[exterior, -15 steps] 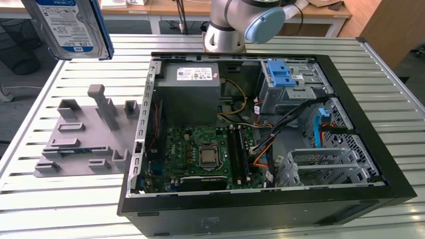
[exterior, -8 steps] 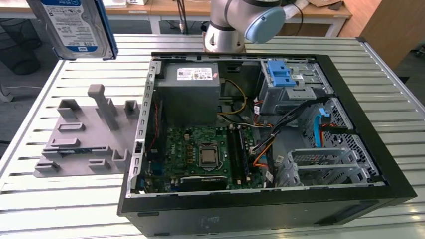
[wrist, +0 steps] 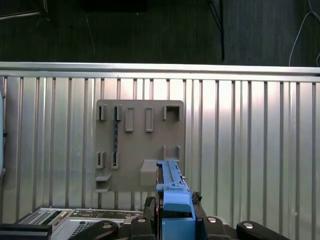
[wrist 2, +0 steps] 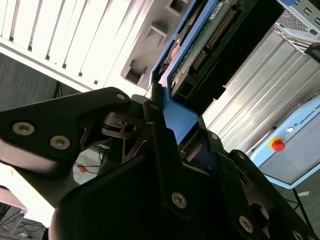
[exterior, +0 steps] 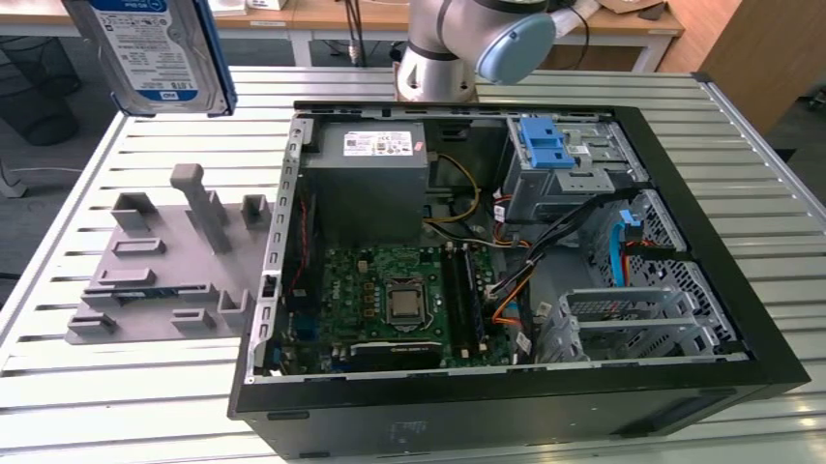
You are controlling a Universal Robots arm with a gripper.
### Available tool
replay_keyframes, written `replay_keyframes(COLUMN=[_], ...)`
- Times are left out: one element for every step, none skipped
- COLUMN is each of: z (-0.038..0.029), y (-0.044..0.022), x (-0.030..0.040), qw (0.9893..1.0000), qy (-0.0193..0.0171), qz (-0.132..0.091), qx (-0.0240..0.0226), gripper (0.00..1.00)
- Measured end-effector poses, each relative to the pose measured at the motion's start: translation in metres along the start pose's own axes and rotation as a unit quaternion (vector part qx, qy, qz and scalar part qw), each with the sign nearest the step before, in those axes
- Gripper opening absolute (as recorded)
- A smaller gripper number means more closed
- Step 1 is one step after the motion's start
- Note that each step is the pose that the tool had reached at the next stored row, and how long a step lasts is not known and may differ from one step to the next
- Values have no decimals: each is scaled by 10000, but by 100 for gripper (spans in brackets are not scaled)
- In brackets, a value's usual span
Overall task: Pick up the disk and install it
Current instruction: 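Pick up the disk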
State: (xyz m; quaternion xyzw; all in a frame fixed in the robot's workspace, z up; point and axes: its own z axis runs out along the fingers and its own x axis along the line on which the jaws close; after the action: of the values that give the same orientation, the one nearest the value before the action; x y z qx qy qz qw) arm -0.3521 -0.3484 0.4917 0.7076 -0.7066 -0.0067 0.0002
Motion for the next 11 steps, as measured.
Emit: replay_keyframes(z=[0,0,-1,-1,-1,-1,-1,-1,-2,-2,-1], y=[-11,-23,-34,-47,-60,-71,-81,-90,-99,-109,-120], x=[0,0,0,0,0,0,0,0,0,0,0], qw=[10000,10000,10000,10000,10000,10000,10000,10000,10000,10000,10000], qy=[0,0,0,0,0,0,0,0,0,0,0], qz=[0,0,0,0,0,0,0,0,0,0,0], qx=[0,0,0,0,0,-1,0,0,-1,-1,0], gripper=[36,36,36,36,36,36,36,36,36,36,36])
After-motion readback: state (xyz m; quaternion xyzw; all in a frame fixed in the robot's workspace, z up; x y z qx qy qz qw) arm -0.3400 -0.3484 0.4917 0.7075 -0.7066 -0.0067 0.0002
